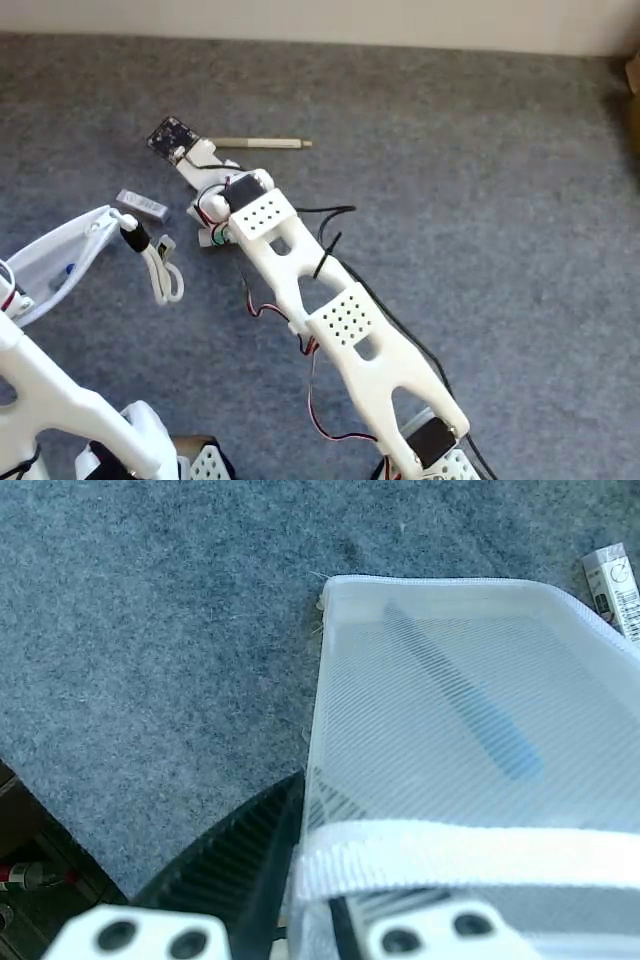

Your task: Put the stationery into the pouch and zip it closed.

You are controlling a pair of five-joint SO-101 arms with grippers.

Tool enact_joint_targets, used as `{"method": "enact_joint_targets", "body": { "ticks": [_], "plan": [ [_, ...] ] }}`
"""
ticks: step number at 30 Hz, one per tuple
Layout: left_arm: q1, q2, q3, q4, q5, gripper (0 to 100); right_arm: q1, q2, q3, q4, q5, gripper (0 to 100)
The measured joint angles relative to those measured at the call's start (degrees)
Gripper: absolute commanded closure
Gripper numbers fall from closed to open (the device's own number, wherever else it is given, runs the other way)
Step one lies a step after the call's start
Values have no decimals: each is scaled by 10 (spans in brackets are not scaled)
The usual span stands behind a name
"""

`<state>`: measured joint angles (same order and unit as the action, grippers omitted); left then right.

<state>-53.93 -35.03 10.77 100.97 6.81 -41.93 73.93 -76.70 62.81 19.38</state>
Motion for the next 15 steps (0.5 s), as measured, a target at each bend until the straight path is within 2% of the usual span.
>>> {"method": "enact_joint_targets", "body": {
  "ticks": [7, 15],
  "plan": [
    [0, 0, 0, 0, 0, 993, 1, -2, -3, 51, 54, 974],
    [0, 0, 0, 0, 0, 993, 8, -5, -12, 136, 59, 974]
  ]
}}
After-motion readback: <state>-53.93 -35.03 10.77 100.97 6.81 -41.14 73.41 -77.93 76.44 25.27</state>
